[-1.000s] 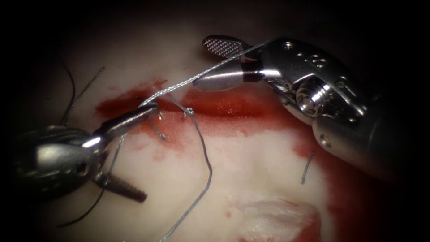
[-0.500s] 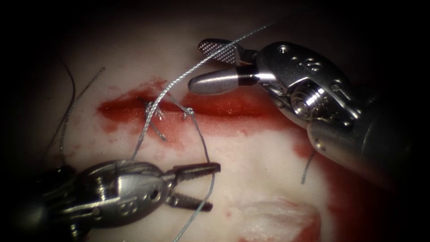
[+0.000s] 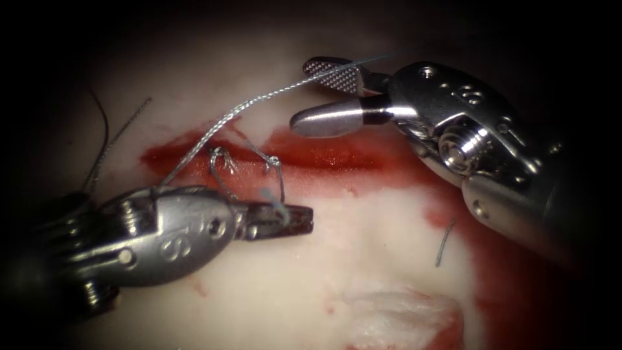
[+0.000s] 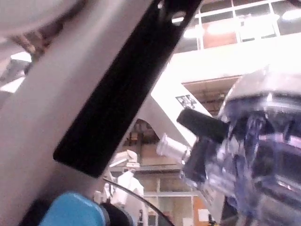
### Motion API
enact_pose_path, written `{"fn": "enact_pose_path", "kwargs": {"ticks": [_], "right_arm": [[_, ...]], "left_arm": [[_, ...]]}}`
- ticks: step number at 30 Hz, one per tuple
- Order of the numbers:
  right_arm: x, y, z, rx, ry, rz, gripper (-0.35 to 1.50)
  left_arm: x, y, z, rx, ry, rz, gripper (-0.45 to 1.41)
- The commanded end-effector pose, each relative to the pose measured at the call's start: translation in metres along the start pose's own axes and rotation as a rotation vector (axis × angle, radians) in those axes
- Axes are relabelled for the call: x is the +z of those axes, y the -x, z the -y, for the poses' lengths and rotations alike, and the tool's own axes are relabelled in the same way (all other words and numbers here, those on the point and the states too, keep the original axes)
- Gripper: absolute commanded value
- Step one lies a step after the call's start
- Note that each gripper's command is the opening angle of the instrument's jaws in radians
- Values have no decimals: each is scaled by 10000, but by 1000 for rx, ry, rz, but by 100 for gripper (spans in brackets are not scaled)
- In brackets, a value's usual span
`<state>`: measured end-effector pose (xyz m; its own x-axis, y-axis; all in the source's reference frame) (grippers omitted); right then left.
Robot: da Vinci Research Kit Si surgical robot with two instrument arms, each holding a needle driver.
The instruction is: Wound Closure
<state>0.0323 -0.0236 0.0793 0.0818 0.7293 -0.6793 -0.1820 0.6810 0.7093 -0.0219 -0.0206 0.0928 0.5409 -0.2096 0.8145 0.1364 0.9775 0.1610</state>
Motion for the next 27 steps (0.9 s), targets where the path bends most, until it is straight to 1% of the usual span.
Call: {"fn": "enact_pose_path", "kwargs": {"ticks": [1,4,5,6,8,9,10,14,15,17,20,23,27], "right_arm": [[3,-5,-10,-10,-3,-2,88],[-2,4,-14,-35,-21,2,76],[-3,9,-15,-67,-35,10,71],[-4,13,-16,-102,-50,18,71],[-3,22,-18,-191,-103,41,61],[-2,25,-19,-226,-128,50,61],[-1,29,-19,-256,-151,59,64],[7,43,-18,-316,-214,79,64],[10,44,-17,-325,-224,82,64],[15,46,-15,-330,-242,88,71],[25,48,-11,-334,-267,98,71],[37,47,-7,-335,-248,95,73],[54,45,-5,-332,-225,94,91]], "left_arm": [[1,5,-15,-57,15,23,-45],[0,-4,-32,-138,29,61,-45],[0,-6,-37,-159,35,69,-45],[1,-8,-43,-180,42,78,-45],[3,-12,-55,-227,60,106,-45],[4,-13,-61,-253,66,118,-45],[6,-14,-67,-269,80,131,-45],[2,-16,-83,-327,104,166,-45],[0,-17,-85,-335,109,165,-45],[-4,-18,-87,-353,120,167,-45],[-7,-17,-91,-365,133,198,-45],[-9,-13,-92,-370,116,224,-45],[-10,-5,-91,-374,90,250,-45]]}}
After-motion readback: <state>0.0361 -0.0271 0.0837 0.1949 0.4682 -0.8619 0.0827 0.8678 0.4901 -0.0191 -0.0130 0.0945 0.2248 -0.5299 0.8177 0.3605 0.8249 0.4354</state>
